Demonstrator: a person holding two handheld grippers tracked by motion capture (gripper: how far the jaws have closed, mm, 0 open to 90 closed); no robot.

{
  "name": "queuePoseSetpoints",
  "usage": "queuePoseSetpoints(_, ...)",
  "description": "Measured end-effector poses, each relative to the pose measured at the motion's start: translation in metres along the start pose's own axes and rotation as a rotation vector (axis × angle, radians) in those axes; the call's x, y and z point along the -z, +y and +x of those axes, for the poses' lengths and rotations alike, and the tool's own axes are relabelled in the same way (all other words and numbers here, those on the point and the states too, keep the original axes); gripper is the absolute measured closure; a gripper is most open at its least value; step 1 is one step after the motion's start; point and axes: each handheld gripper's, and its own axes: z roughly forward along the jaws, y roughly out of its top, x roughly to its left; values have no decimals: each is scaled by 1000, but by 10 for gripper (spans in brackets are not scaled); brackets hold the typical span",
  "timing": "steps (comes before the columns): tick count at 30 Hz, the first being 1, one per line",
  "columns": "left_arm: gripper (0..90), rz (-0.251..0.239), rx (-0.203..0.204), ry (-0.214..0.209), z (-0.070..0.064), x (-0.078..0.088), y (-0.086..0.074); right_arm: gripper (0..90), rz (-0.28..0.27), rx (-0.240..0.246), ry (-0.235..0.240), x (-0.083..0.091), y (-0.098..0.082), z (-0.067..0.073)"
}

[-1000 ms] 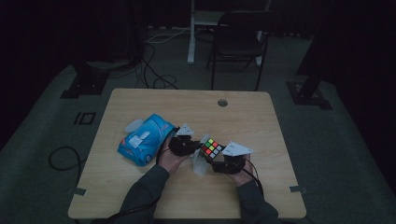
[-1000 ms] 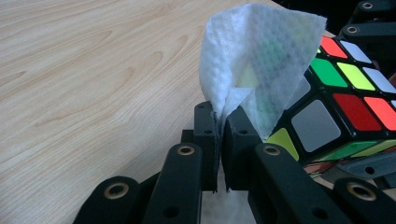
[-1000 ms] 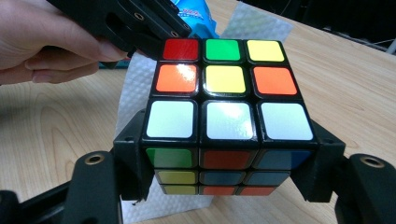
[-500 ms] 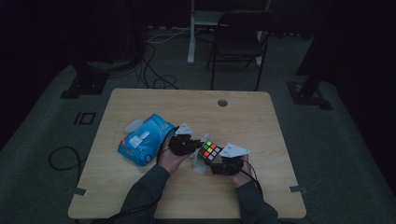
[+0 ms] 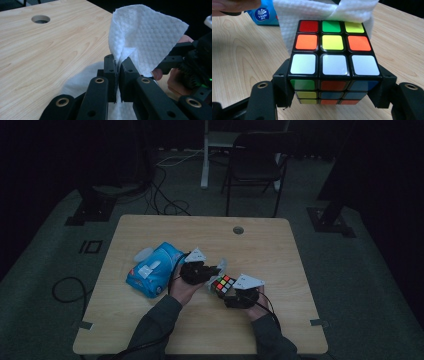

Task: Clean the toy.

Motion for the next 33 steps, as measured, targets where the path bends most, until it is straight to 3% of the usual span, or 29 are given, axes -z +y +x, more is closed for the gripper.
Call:
queuePoseSetpoints(18, 865, 13, 17, 19, 4, -1, -9, 344, -16, -6, -24, 4, 1, -3)
queuePoseSetpoints(33, 869, 71, 54, 21, 10, -11, -28, 344, -43, -16, -48, 11, 2, -9)
